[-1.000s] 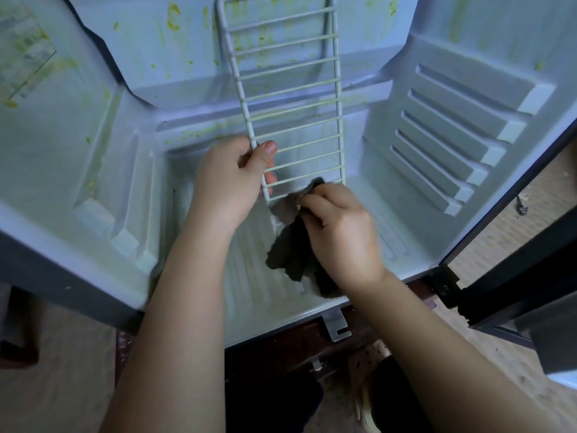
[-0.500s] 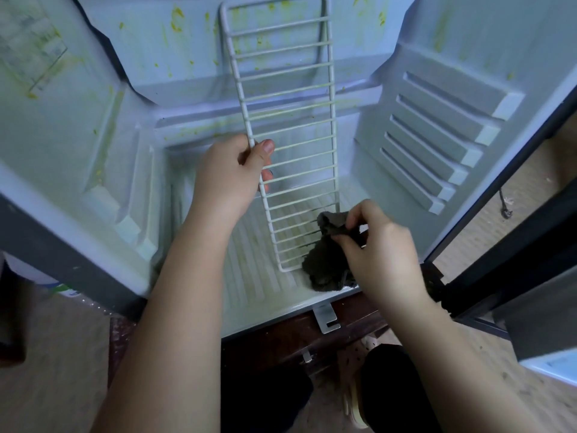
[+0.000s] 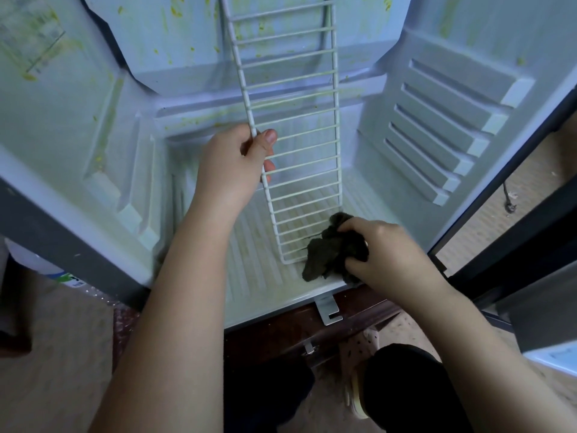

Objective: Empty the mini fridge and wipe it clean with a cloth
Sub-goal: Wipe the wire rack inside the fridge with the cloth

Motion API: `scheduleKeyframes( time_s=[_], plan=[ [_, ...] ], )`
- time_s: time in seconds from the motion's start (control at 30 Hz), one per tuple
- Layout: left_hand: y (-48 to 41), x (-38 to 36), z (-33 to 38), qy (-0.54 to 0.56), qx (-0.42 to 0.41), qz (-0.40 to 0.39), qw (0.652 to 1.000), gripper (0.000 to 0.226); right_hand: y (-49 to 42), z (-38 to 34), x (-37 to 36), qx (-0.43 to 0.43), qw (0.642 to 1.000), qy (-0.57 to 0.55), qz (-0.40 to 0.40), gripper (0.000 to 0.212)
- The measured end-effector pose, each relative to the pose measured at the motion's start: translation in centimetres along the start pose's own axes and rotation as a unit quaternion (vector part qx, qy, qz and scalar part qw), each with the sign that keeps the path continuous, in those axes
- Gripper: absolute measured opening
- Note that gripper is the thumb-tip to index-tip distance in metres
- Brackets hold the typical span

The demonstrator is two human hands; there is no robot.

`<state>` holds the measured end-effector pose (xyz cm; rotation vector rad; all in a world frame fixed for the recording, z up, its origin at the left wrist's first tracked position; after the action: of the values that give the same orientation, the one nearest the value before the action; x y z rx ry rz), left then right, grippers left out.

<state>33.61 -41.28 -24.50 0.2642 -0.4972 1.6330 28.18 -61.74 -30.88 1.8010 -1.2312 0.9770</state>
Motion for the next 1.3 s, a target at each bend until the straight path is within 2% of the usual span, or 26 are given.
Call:
scheduleKeyframes(
  time_s=[0.07,0.13,0.23,0.33,0.4,0.57,0.63,0.7,0.83,0.93,1.07,1.3],
  plan=[
    [0.0,0.1,0.0,-0.001,0.001,0.002,1.0,0.022,0.5,0.0,1.0,-0.03,0.999,0.043,-0.011,0.037],
    [0.0,0.1,-0.1,-0.002,0.002,0.004,1.0,0.022,1.0,-0.4,2.4,-0.043,0.997,0.053,0.041,0.026],
    [0.0,0.1,-0.2,-0.008,0.004,0.002,1.0,0.025,0.9,-1.6,4.0,-0.019,0.982,-0.084,0.167,0.005],
    [-0.1,0.1,-0.2,-0.019,-0.002,0.003,1.0,0.025,0.3,-3.2,3.5,0.027,0.948,-0.206,0.242,0.009],
    [-0.1,0.1,-0.2,-0.023,-0.007,0.006,1.0,0.026,-0.3,-4.5,2.7,0.071,0.937,-0.229,0.254,0.013],
    [-0.2,0.2,-0.2,-0.047,-0.012,0.012,0.999,0.027,-1.3,-6.8,0.2,0.2,0.931,-0.119,0.282,0.036],
    [-0.2,0.2,-0.1,-0.052,-0.013,0.013,0.998,0.027,-1.7,-7.5,-1.0,0.226,0.927,-0.107,0.28,0.046],
    [-0.2,0.2,0.1,-0.051,-0.015,0.012,0.999,0.028,-2.1,-8.2,-2.0,0.234,0.92,-0.092,0.301,0.046],
    [-0.2,0.2,-0.1,-0.019,-0.01,0.009,1.0,0.024,-2.8,-8.6,-4.3,0.235,0.898,-0.017,0.371,0.031],
    [-0.2,0.1,0.0,-0.018,-0.01,0.009,1.0,0.023,-2.6,-7.9,-6.2,0.206,0.89,0.041,0.405,0.041],
    [-0.1,0.1,0.0,-0.02,-0.013,0.006,1.0,0.024,-3.1,-7.5,-8.3,0.171,0.903,0.098,0.383,0.058],
    [-0.4,0.2,-0.1,-0.026,-0.023,0.004,0.999,0.027,-3.9,-5.7,-7.3,0.235,0.88,0.117,0.396,0.055]
  ],
)
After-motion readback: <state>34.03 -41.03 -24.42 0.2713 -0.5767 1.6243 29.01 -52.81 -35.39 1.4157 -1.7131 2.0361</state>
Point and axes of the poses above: each hand's wrist, its own y-axis away from the middle knuckle, its own x-axis out of the back of the hand, z = x × y, the point moved 4 cm from there along -y, towards the middle knuckle, and after that the axes turned 9 degrees about -z, right-handed, at the moved point
